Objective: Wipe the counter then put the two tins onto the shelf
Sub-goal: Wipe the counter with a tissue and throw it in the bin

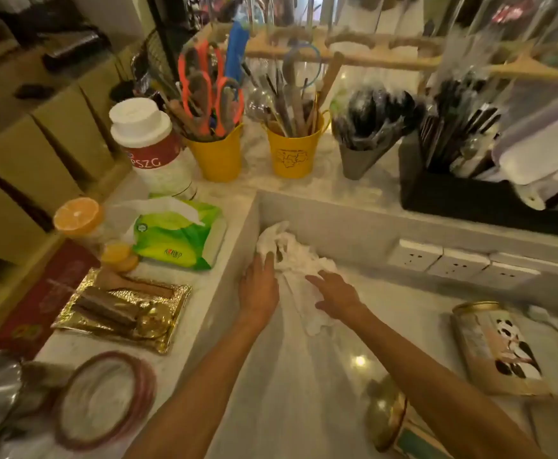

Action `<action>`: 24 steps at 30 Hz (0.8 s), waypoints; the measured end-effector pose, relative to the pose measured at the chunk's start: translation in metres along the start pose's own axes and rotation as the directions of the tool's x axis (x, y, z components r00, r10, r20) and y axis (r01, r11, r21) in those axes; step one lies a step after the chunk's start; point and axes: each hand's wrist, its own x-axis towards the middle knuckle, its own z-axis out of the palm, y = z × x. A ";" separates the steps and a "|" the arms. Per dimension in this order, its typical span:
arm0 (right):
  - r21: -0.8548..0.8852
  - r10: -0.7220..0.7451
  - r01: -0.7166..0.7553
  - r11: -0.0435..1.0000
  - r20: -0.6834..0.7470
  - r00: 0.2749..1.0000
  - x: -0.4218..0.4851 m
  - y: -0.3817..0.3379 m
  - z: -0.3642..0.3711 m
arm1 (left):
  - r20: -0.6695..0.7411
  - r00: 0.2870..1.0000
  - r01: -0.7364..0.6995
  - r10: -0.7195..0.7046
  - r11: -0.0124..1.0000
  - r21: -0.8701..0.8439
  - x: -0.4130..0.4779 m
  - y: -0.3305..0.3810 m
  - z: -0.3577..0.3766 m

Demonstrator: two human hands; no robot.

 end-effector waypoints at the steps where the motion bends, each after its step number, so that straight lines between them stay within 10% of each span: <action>1: -0.026 -0.009 0.009 1.000 0.009 1.000 0.006 -0.002 0.003 | 0.019 1.000 -0.002 0.003 1.000 -0.008 0.012 0.001 0.001; 15: -0.087 -0.014 -0.011 0.996 -0.283 0.959 0.009 0.014 -0.022 | -0.057 0.996 0.065 -0.065 0.998 0.009 0.040 0.001 0.033; 24: 0.183 0.000 -0.029 0.983 0.157 0.988 0.040 -0.014 -0.080 | 0.011 1.000 -0.029 0.028 0.994 0.108 0.032 -0.016 0.046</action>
